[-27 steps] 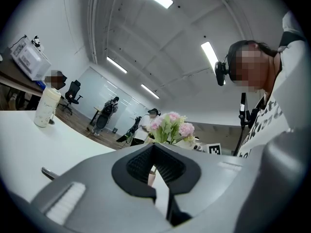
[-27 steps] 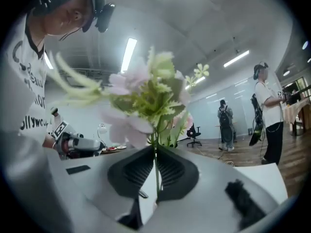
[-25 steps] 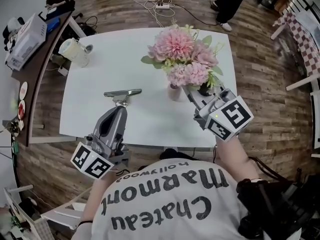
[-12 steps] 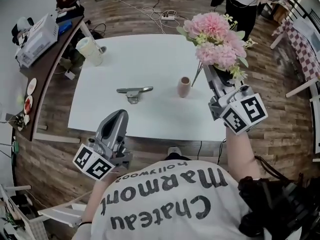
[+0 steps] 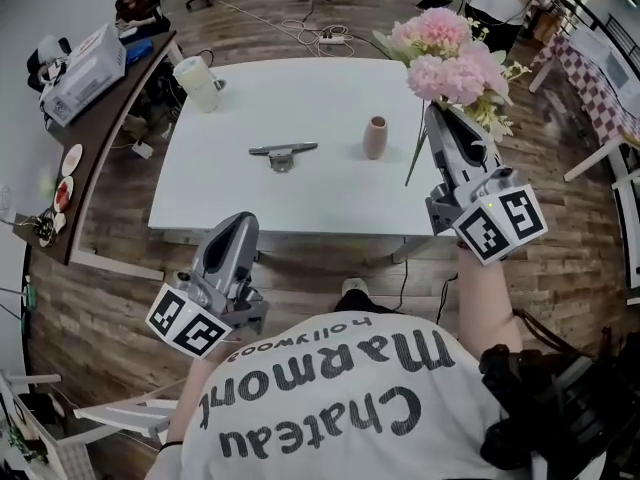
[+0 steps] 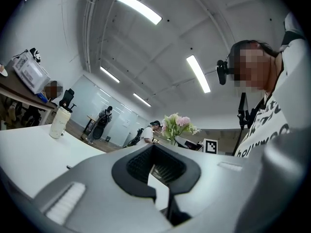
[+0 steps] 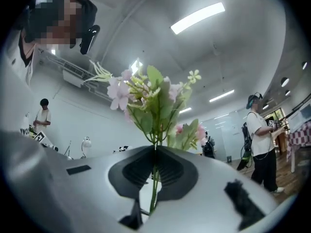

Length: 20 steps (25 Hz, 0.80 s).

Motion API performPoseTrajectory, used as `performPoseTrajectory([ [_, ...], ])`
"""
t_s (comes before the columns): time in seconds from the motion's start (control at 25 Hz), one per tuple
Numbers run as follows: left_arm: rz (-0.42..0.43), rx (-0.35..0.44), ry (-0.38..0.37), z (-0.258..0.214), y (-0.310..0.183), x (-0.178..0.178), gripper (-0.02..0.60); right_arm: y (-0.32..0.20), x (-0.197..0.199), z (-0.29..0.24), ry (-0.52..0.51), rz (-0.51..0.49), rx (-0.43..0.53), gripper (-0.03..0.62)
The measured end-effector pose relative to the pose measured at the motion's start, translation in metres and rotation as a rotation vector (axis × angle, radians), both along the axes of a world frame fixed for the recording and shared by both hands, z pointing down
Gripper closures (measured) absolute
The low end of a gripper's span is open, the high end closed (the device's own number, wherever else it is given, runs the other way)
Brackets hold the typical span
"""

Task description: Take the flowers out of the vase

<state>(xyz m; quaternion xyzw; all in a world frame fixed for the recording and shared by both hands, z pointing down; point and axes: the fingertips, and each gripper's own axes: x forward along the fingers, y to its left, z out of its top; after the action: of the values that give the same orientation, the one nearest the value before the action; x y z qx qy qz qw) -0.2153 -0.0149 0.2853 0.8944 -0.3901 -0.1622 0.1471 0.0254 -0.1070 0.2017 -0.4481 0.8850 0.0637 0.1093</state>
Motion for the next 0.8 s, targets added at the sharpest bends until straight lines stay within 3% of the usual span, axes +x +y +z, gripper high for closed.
performPoseTrajectory([
  [0.24,0.004,-0.069,0.029,0.012,0.065,-0.024,0.576,0.090,-0.025,0.015,0.017,0.030,-0.047,0.573],
  [0.4,0.032,-0.041,0.052,0.004,0.111,-0.031,0.577,0.154,-0.032,0.022,0.019,0.057,-0.075,0.574],
  [0.6,0.087,-0.027,0.051,-0.007,0.161,-0.012,0.577,0.215,-0.035,0.028,0.020,0.054,-0.111,0.574],
  [0.8,0.099,-0.035,0.043,-0.009,0.184,0.014,0.576,0.241,-0.019,0.030,-0.002,0.020,-0.135,0.574],
])
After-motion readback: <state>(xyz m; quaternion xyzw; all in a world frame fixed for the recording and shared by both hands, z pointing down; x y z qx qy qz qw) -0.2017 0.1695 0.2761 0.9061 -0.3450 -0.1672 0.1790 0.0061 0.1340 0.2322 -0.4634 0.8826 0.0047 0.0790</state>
